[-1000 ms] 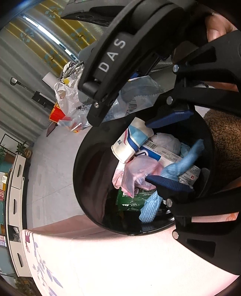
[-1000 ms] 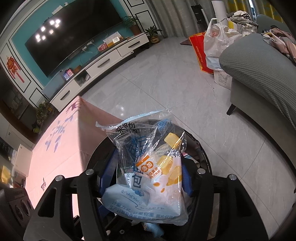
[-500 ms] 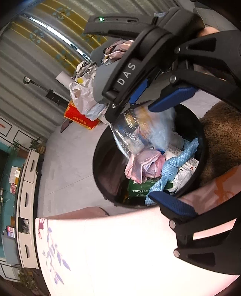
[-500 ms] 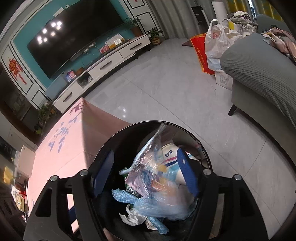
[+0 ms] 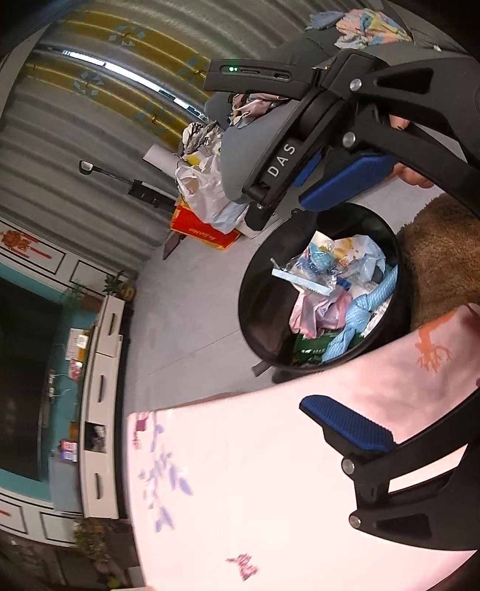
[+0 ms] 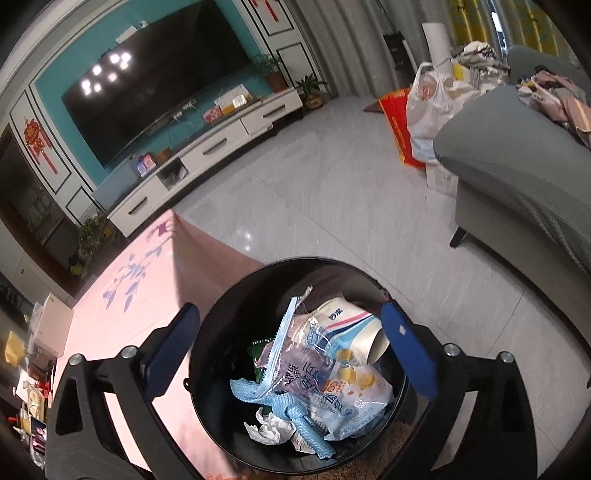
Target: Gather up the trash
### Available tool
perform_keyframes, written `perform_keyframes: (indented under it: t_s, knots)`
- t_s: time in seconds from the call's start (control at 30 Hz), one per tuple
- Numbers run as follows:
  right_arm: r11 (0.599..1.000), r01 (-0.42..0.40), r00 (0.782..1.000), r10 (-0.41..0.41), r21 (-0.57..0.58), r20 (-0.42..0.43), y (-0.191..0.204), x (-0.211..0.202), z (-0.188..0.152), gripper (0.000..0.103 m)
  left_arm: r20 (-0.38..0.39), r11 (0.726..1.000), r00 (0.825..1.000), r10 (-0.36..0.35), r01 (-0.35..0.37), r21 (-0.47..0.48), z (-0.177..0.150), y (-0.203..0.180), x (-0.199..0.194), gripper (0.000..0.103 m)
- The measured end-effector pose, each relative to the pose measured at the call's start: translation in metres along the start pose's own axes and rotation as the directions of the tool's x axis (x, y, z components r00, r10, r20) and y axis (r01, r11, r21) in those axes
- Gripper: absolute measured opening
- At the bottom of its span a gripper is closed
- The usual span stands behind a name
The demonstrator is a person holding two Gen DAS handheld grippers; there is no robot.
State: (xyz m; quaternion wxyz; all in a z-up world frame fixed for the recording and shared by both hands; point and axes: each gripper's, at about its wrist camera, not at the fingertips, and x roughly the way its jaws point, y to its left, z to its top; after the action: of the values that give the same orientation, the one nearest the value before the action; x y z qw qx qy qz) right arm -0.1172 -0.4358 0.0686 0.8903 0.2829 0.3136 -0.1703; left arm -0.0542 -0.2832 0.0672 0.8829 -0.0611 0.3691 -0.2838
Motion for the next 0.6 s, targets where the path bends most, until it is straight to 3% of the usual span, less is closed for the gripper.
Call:
perform_keyframes:
  t_s: [0.2,0.3,0.43,0.6]
  knots:
    - [0.999,0.014,0.996,-0.01,-0.037,0.089,0.006,-0.032,0.005,0.1,0.063,0.997,0.997,0.041,-0.045,0.058,0.003,-0.009,-0.027,0.1]
    - [0.998,0.012,0.991,-0.003,-0.064,0.136,0.011,-0.046,0.004,0.1,0.092,0.996,0.996,0.016,-0.023,0.081,0.005,-0.014,-0.042,0.1]
    - [0.997,0.017,0.989,-0.005,-0.08,0.145,0.014,-0.05,0.004,0.1,0.133,0.995,0.991,0.007,-0.02,0.099,0.005,-0.021,-0.054,0.1]
    - [0.996,0.028,0.991,-0.017,-0.08,0.133,0.015,-0.045,0.005,0.1,0.103,0.991,0.994,0.02,-0.034,0.132,0.002,-0.029,-0.053,0.1]
